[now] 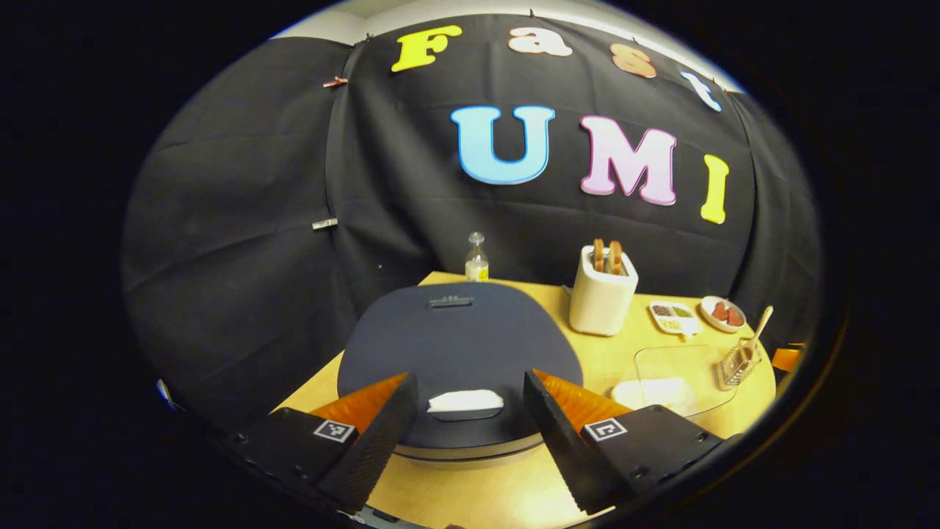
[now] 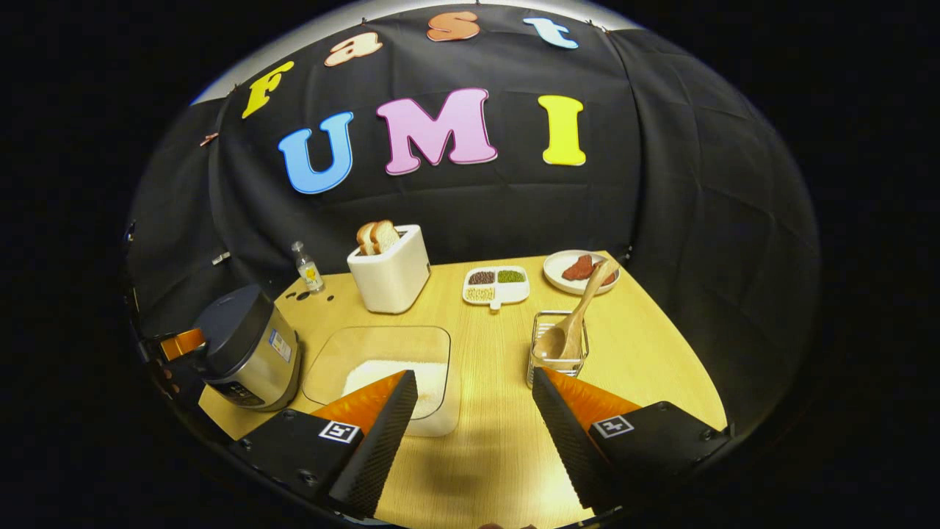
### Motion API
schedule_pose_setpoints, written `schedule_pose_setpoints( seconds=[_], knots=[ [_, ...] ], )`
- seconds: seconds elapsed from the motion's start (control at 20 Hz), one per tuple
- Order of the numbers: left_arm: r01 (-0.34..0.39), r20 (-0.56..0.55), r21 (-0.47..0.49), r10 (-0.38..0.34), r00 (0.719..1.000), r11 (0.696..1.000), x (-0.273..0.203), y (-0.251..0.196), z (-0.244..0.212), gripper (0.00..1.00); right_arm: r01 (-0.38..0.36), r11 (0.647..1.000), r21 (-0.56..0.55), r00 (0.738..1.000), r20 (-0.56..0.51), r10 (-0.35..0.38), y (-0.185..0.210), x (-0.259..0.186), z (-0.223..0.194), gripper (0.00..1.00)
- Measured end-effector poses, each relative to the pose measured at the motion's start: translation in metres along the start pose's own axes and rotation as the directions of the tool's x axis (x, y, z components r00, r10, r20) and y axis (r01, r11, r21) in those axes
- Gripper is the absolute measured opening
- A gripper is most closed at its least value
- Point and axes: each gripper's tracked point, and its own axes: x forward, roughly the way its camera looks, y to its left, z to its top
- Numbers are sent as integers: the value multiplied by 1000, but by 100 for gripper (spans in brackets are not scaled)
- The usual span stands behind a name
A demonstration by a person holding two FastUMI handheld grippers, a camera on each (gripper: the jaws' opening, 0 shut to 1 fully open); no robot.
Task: Close the left gripper, press the button to open the rice cooker; take a wooden spoon from the chopstick holder with the right hand, scoop a spoonful of rice and pour it into the rice cooker, then put the wooden spoon back into the chopstick holder.
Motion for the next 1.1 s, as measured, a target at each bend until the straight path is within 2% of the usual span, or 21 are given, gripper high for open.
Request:
schedule_pose_setpoints(
  seconds=[0.25,0.45,0.6,0.8,1.1],
  knots=[
    [66,200,-36,-57,978,997,-42,-25,70,97,19,999,-44,992,127,-14,1,-28,59,99],
    [112,282,19,-113,953,994,-69,-50,111,95,70,994,-89,968,246,-46,-7,-62,102,99],
    [161,297,64,-173,939,985,-92,-74,117,95,72,996,-45,966,253,-59,-9,-86,101,98],
    [234,271,83,-248,930,969,-116,-108,106,95,102,994,-45,963,253,-87,-21,-110,95,98],
    [248,269,127,-274,923,960,-116,-121,113,95,110,994,2,956,274,-107,-23,-109,102,98]
  ],
)
